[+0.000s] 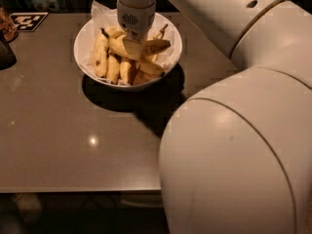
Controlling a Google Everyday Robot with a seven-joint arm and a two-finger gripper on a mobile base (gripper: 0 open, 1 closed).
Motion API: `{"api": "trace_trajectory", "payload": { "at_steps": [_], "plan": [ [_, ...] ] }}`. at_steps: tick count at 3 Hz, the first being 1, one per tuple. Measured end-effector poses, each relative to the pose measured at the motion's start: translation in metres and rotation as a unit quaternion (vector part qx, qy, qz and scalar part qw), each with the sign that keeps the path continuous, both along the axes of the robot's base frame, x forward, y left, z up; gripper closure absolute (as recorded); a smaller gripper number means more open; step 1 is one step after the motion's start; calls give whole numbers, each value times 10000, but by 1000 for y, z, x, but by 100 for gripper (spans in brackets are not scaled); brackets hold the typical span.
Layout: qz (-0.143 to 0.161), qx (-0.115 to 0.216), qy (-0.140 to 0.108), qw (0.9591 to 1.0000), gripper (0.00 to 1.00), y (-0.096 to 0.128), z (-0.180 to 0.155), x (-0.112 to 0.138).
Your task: Pick banana from white bowl
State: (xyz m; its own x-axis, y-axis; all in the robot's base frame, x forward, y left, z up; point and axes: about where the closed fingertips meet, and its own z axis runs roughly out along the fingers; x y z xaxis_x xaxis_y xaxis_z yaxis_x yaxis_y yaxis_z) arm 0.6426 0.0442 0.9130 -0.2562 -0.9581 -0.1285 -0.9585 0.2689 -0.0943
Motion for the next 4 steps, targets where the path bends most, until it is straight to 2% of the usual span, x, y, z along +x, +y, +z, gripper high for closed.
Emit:
{"api": "trace_trajectory", "payload": {
  "at_steps": [1,2,3,4],
  "plan": [
    [0,0,0,10000,100,0,1,2],
    [288,377,-325,9983,100,11,51,-8],
    [558,875,-687,9922,100,19,104,-25],
    [650,1220,-830,9869,100,19,136,-43]
  ]
}}
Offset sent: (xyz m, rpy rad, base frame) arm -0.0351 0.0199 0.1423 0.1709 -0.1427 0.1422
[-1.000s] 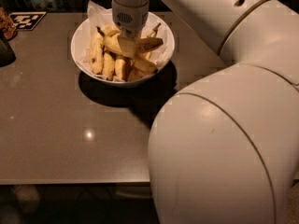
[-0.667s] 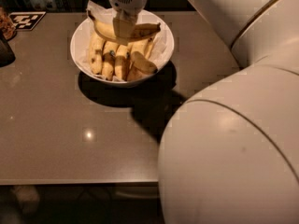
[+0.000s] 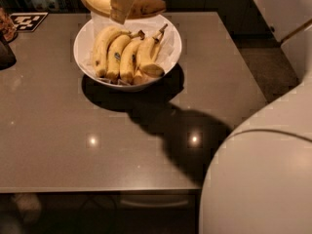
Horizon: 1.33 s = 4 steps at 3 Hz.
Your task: Pick banana from white bowl
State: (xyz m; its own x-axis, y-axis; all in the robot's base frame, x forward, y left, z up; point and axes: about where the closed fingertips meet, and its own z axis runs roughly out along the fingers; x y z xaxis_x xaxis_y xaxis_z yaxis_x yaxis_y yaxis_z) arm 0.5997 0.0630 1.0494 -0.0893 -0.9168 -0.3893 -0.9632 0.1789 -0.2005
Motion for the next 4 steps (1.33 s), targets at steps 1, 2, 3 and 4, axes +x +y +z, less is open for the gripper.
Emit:
{"api": "trace_trajectory", "payload": {
  "at_steps": [1,2,3,4],
  "plan": [
    [-43,177,220,9996,100,-8,2,-15],
    [-119,191,191,9996,100,-6,-2,-6],
    [-511,287,281,9979,100,-21,-5,-21],
    [-1016,330,644,9922,100,-39,-26,-58]
  ]
}}
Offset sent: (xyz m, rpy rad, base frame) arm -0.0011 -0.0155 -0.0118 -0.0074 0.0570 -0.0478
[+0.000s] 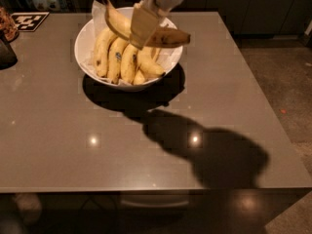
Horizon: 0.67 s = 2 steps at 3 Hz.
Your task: Pick banana from white bowl
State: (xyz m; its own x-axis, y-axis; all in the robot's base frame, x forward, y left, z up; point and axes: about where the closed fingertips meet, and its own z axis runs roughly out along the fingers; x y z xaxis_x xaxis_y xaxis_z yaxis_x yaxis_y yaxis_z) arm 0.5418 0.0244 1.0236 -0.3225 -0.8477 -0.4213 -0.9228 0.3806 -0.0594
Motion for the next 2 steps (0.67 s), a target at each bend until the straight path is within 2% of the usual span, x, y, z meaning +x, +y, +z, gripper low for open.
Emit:
{"api": "trace_trajectory", "payload": {
  "at_steps": [1,2],
  "plan": [
    [-350,69,384,9986,100,-9,-24,-32],
    [-387,21,477,9981,100,-10,-33,-35]
  ]
}}
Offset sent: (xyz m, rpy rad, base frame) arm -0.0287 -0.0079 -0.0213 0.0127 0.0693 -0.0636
